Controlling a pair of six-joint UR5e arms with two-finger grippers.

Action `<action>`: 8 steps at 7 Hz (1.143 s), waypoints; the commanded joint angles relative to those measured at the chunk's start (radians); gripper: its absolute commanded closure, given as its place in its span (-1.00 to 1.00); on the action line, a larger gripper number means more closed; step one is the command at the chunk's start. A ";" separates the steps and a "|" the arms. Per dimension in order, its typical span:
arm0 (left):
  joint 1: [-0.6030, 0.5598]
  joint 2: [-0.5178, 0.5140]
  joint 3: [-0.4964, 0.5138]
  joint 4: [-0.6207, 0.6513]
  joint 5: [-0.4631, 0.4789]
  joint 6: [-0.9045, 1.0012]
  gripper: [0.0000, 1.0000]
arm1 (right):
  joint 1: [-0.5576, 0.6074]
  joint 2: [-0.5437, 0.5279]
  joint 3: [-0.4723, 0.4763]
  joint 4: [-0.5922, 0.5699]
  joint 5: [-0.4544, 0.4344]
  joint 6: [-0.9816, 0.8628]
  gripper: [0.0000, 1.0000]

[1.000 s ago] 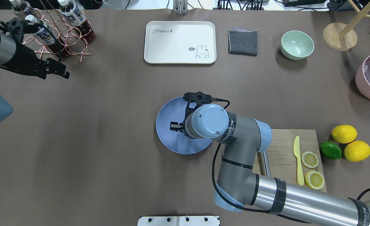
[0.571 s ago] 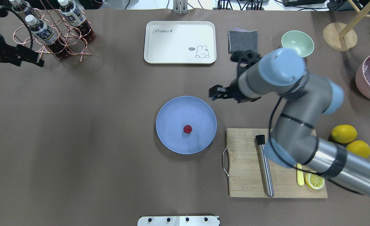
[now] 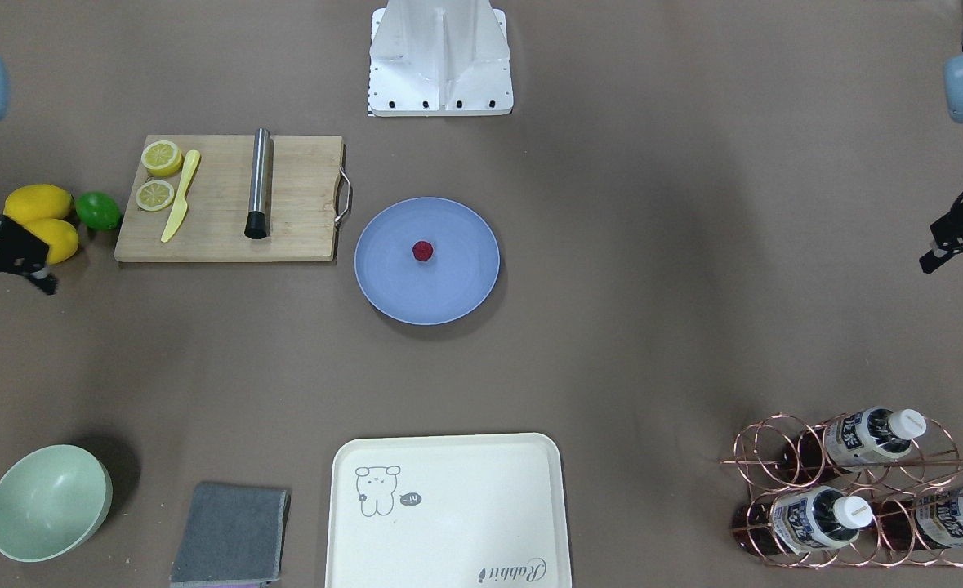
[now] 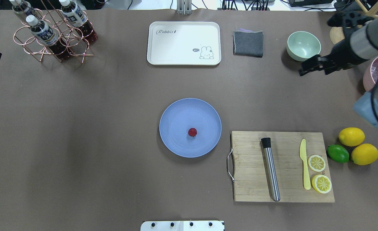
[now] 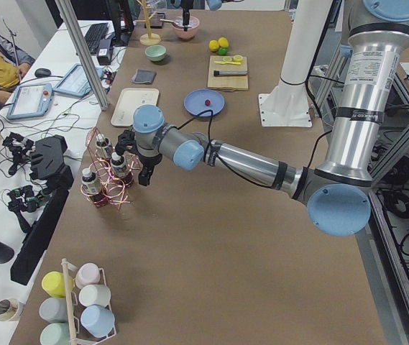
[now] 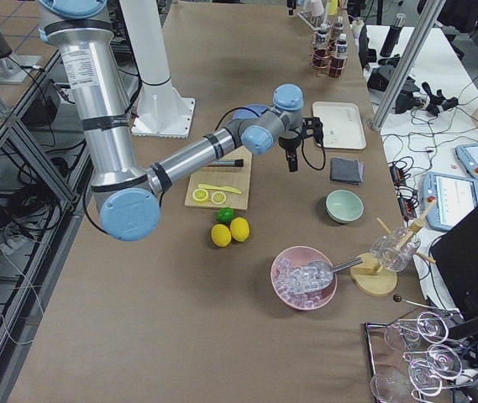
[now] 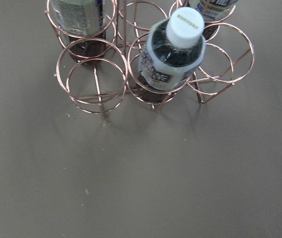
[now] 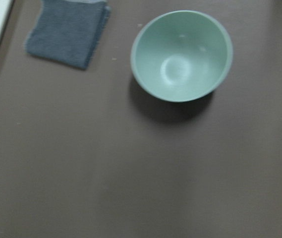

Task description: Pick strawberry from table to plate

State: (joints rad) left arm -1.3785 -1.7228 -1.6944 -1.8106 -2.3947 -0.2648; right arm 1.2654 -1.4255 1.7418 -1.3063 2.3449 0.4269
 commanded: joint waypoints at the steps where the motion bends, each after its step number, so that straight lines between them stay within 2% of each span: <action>1: -0.046 0.011 0.028 0.004 0.002 0.047 -0.94 | 0.249 -0.026 -0.210 -0.005 0.079 -0.395 -1.00; 2: -0.056 0.012 0.044 0.004 0.005 0.070 -0.94 | 0.337 -0.023 -0.267 -0.086 0.076 -0.551 -1.00; 3: -0.057 0.014 0.064 0.004 0.008 0.106 -0.94 | 0.388 -0.013 -0.269 -0.191 0.061 -0.654 -1.00; 4: -0.068 0.017 0.064 0.004 0.009 0.107 -0.94 | 0.408 -0.023 -0.255 -0.206 0.057 -0.659 -1.00; 5: -0.073 0.066 0.061 -0.016 0.029 0.113 -0.94 | 0.408 -0.023 -0.261 -0.206 0.041 -0.659 -1.00; 6: -0.076 0.074 0.061 -0.051 0.090 0.113 -0.94 | 0.408 -0.026 -0.257 -0.208 0.007 -0.660 -1.00; 8: -0.092 0.115 0.045 -0.056 0.097 0.113 -0.94 | 0.407 -0.035 -0.255 -0.205 -0.007 -0.659 -1.00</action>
State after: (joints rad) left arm -1.4575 -1.6312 -1.6420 -1.8595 -2.3080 -0.1523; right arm 1.6718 -1.4548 1.4849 -1.5126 2.3468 -0.2320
